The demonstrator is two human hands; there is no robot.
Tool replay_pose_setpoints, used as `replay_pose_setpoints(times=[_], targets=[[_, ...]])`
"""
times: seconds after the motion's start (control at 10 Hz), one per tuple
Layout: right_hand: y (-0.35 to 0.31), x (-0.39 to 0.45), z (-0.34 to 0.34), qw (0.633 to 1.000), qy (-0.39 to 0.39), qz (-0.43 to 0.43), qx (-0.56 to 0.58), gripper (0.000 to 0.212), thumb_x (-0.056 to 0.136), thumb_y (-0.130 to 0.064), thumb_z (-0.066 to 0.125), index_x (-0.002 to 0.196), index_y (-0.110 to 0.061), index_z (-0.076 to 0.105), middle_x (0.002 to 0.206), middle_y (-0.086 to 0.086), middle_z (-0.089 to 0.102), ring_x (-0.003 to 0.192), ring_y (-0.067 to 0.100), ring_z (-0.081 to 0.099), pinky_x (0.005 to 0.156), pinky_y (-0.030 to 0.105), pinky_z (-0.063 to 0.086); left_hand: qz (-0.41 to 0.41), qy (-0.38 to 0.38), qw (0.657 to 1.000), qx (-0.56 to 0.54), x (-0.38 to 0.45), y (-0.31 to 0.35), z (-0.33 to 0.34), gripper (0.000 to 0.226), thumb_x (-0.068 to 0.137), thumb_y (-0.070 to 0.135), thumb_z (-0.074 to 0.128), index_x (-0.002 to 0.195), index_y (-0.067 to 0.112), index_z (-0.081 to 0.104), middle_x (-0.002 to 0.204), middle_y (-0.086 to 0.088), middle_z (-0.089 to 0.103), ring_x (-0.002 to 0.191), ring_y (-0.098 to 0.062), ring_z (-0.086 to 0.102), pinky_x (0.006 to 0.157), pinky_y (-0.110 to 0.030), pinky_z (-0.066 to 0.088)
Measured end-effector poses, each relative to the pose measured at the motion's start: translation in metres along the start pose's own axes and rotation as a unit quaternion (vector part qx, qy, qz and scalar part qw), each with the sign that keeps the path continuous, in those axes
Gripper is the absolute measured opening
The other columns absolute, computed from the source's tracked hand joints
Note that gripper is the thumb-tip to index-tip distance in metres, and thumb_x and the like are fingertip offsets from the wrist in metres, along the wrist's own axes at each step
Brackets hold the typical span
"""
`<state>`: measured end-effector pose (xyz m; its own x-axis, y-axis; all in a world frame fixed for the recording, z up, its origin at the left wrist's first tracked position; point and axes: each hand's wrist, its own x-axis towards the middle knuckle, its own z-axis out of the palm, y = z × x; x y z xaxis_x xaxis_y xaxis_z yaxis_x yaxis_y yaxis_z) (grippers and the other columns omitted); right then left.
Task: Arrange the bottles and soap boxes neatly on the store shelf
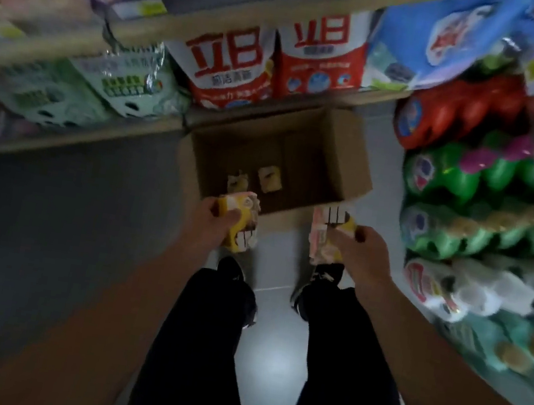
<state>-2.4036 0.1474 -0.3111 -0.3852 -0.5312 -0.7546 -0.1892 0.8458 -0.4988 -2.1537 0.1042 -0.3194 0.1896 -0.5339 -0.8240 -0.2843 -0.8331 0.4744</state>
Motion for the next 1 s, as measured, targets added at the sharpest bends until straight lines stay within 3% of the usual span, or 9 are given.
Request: replay_pose_setpoints(times=[0.1, 0.2, 0.3, 0.4, 0.6, 0.7, 0.9, 1.0], targets=[[0.002, 0.088, 0.035, 0.999, -0.036, -0.027, -0.011, 0.025, 0.083, -0.028, 0.073, 0.103, -0.015, 0.067, 0.093, 0.001, 0.069, 0.088, 0.02, 0.066, 0.068, 0.03, 0.05, 0.003, 0.038, 0.998, -0.057, 0.075, -0.021, 0.023, 0.034, 0.09, 0.019, 0.066, 0.121, 0.012, 0.056, 0.116, -0.011, 0.065, 0.098, -0.029, 0.067, 0.079, -0.052, 0.058], [0.007, 0.181, 0.079, 0.997, -0.06, -0.042, -0.019, 0.039, 0.084, -0.025, 0.073, 0.119, -0.013, 0.063, 0.109, 0.005, 0.069, 0.098, 0.022, 0.066, 0.085, 0.041, 0.056, 0.009, 0.073, 0.996, -0.055, 0.166, -0.043, 0.044, 0.036, 0.086, 0.02, 0.07, 0.119, 0.014, 0.057, 0.114, -0.009, 0.065, 0.096, -0.026, 0.067, 0.078, -0.049, 0.059], [0.019, 0.271, 0.128, 0.992, -0.066, -0.063, -0.087, 0.045, 0.086, -0.026, 0.072, 0.123, -0.006, 0.057, 0.115, 0.009, 0.065, 0.102, 0.025, 0.063, 0.09, 0.045, 0.054, 0.017, 0.096, 0.995, -0.019, 0.258, -0.071, 0.062, 0.042, 0.084, 0.023, 0.07, 0.123, 0.015, 0.057, 0.115, -0.007, 0.065, 0.101, -0.026, 0.064, 0.087, -0.048, 0.056], [0.04, 0.346, 0.173, 0.984, -0.076, -0.053, -0.155, 0.053, 0.086, -0.029, 0.073, 0.131, -0.008, 0.052, 0.125, 0.011, 0.06, 0.113, 0.029, 0.059, 0.095, 0.044, 0.051, 0.011, 0.089, 0.995, 0.048, 0.336, -0.109, 0.085, 0.039, 0.084, 0.023, 0.067, 0.122, 0.017, 0.06, 0.11, -0.005, 0.067, 0.095, -0.022, 0.064, 0.081, -0.039, 0.056], [0.079, 0.439, 0.227, 0.971, -0.113, -0.022, -0.211, 0.05, 0.088, -0.019, 0.071, 0.133, -0.004, 0.054, 0.133, 0.018, 0.057, 0.119, 0.032, 0.057, 0.1, 0.044, 0.048, -0.012, 0.0, 0.993, 0.121, 0.424, -0.156, 0.121, 0.056, 0.093, 0.013, 0.06, 0.144, 0.008, 0.038, 0.143, -0.014, 0.047, 0.127, -0.029, 0.048, 0.095, -0.027, 0.042], [0.085, 0.459, 0.239, 0.957, -0.125, -0.02, -0.26, 0.049, 0.092, -0.013, 0.066, 0.137, -0.003, 0.051, 0.138, 0.019, 0.053, 0.124, 0.033, 0.054, 0.102, 0.043, 0.047, -0.001, 0.004, 0.991, 0.137, 0.441, -0.159, 0.132, 0.059, 0.09, 0.012, 0.064, 0.143, 0.005, 0.039, 0.144, -0.016, 0.045, 0.131, -0.029, 0.045, 0.107, -0.034, 0.04], [0.07, 0.412, 0.219, 0.94, -0.108, -0.053, -0.319, 0.053, 0.094, -0.031, 0.061, 0.136, -0.003, 0.049, 0.137, 0.018, 0.052, 0.123, 0.034, 0.052, 0.102, 0.044, 0.046, -0.012, 0.019, 0.988, 0.156, 0.395, -0.149, 0.126, 0.031, 0.089, 0.027, 0.061, 0.116, 0.012, 0.058, 0.106, -0.008, 0.063, 0.094, -0.023, 0.06, 0.076, -0.027, 0.045], [0.052, 0.338, 0.191, 0.943, -0.091, -0.085, -0.31, 0.056, 0.095, -0.046, 0.055, 0.134, -0.007, 0.047, 0.131, 0.018, 0.054, 0.119, 0.037, 0.053, 0.098, 0.042, 0.045, -0.016, 0.022, 0.992, 0.127, 0.329, -0.136, 0.103, 0.011, 0.087, 0.029, 0.06, 0.079, 0.021, 0.058, 0.076, -0.002, 0.061, 0.074, -0.024, 0.06, 0.067, -0.035, 0.049]])
